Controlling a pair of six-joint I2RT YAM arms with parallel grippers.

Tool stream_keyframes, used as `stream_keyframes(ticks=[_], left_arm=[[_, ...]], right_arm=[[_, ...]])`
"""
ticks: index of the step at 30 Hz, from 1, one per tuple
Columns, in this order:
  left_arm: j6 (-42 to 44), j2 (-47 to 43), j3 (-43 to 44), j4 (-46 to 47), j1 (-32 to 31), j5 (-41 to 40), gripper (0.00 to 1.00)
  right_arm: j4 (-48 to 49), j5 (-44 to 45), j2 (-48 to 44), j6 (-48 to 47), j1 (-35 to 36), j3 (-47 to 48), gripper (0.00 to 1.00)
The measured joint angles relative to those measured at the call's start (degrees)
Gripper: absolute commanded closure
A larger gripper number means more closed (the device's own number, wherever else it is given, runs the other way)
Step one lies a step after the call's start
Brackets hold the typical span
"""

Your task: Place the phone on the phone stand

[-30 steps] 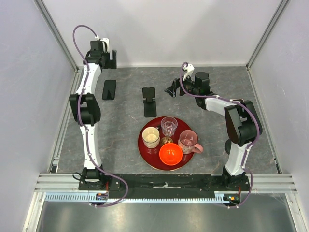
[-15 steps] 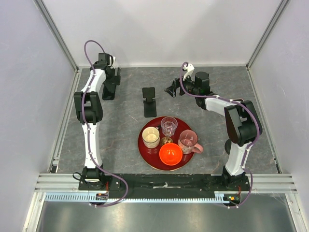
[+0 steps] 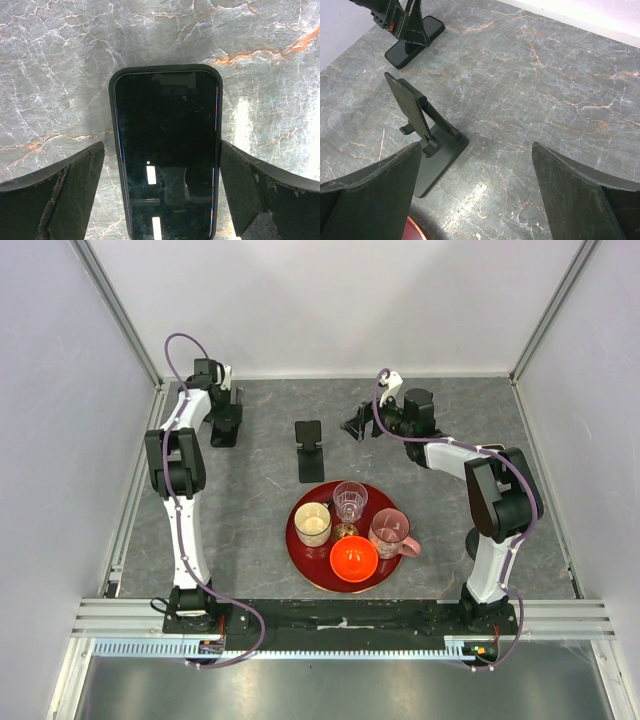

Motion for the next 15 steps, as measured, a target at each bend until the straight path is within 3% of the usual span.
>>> stream_keyframes(ticks=[8,15], left_arm=[[0.0,-0.4,-1.0,-0.4,0.8,3.4,0.09],[0.0,-0.3,-0.3,-2.4,0.7,3.6,0.24]], right_arm=[[0.0,-0.1,0.0,0.0,0.0,-0.1,0.02],[0.0,0.0,-0.2,0.0,0.0,-0.2,0.02]])
